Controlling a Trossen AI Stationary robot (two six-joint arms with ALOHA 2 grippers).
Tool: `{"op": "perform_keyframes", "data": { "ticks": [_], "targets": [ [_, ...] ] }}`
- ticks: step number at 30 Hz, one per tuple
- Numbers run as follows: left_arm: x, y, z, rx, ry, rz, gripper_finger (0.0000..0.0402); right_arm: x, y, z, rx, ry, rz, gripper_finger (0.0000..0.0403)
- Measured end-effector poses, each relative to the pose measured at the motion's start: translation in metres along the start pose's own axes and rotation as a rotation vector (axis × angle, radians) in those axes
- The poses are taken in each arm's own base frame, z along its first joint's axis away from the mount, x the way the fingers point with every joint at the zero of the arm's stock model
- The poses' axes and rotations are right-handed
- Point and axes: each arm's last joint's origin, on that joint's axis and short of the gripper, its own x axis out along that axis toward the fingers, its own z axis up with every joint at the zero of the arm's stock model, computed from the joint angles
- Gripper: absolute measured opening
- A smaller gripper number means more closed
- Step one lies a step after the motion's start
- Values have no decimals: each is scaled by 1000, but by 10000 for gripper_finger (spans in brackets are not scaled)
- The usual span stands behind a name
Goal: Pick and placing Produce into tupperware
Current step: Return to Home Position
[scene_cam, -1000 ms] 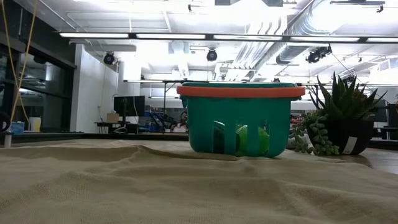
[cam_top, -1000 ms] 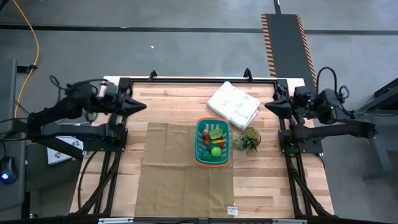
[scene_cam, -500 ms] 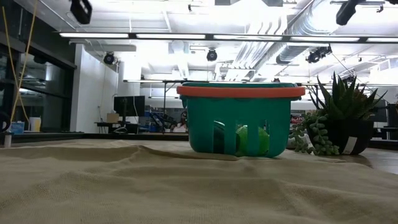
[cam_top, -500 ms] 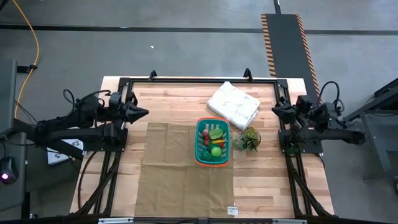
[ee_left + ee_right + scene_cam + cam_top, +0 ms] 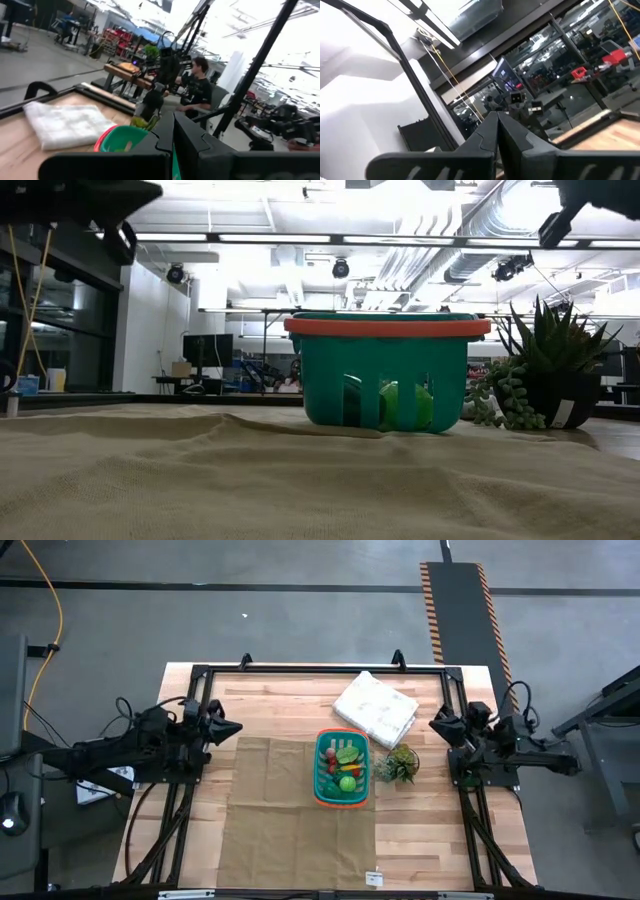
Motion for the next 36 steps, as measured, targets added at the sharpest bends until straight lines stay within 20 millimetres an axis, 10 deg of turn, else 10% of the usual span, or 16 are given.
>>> {"op": "perform_keyframes", "data": {
  "ticks": [36],
  "targets": [
    [4, 16, -26, 221, 36, 132, 0, -2, -17, -26, -146, 100, -34, 0]
  ]
}}
